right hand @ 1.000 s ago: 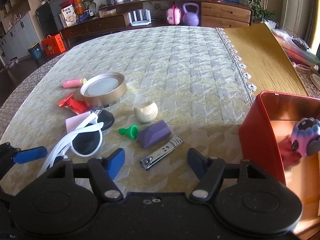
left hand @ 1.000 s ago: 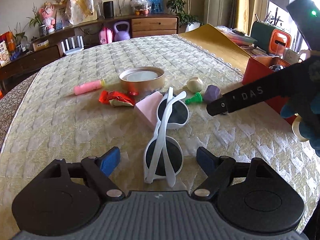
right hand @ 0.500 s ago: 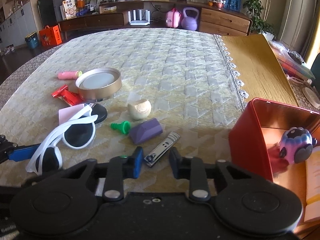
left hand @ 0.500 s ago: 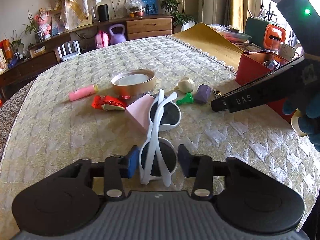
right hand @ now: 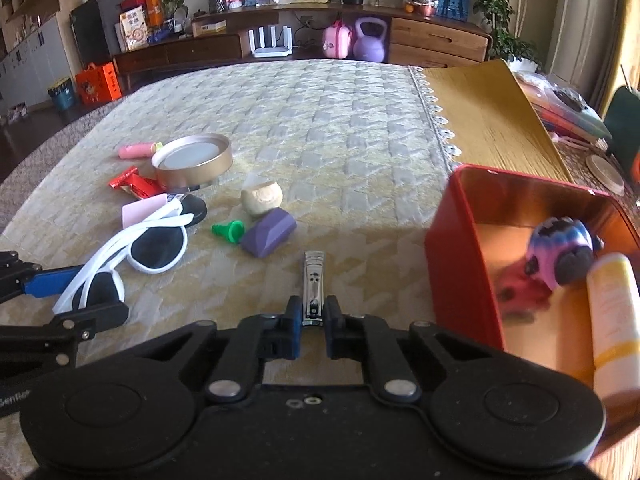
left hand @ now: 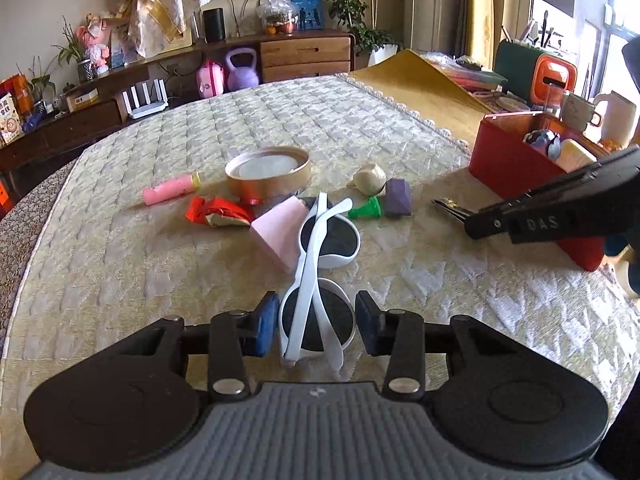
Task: Organize rigid objects
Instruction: 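Grasp the white sunglasses with the left tool while the right tool grasps the nail clipper, then carry the sunglasses and the nail clipper into the red tin box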
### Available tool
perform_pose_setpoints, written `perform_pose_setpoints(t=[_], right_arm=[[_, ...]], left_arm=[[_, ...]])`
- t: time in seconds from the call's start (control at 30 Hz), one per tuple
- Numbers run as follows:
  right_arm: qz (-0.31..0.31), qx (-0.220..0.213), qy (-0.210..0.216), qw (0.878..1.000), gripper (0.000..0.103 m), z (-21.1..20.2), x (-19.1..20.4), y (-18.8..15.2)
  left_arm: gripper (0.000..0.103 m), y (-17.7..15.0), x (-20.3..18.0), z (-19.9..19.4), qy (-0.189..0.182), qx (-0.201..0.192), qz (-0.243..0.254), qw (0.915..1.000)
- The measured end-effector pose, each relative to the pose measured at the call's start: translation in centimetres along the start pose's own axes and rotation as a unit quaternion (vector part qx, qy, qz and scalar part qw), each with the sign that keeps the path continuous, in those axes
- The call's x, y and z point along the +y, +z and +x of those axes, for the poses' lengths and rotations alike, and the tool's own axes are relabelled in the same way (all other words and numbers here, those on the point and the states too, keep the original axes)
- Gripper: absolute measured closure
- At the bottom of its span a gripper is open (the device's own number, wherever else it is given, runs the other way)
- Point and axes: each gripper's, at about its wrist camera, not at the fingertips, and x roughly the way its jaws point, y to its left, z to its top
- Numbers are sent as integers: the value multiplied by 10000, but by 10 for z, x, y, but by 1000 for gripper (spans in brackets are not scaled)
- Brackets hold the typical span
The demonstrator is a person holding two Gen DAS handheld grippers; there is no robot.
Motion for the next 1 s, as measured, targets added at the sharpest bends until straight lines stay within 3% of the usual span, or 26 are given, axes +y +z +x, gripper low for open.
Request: perform_pose_setpoints(t=[0.33, 0.37, 0.73, 1.0], right_arm=[[178, -334, 264, 9989, 93, -47, -7, -7], [191, -361, 290, 9987, 93, -51, -9, -7], [314, -728, 256, 9965, 93, -98, -35, -12], [516, -944, 26, 9942, 93, -125, -73, -18]], left_arm=[[63, 24, -17, -21, 57, -322, 154, 9993], [83, 27, -19, -24, 86, -369, 184, 9991], [83, 53, -37, -41, 109, -585, 147, 9981], [83, 75, -71, -75, -353, -910, 118, 9952]])
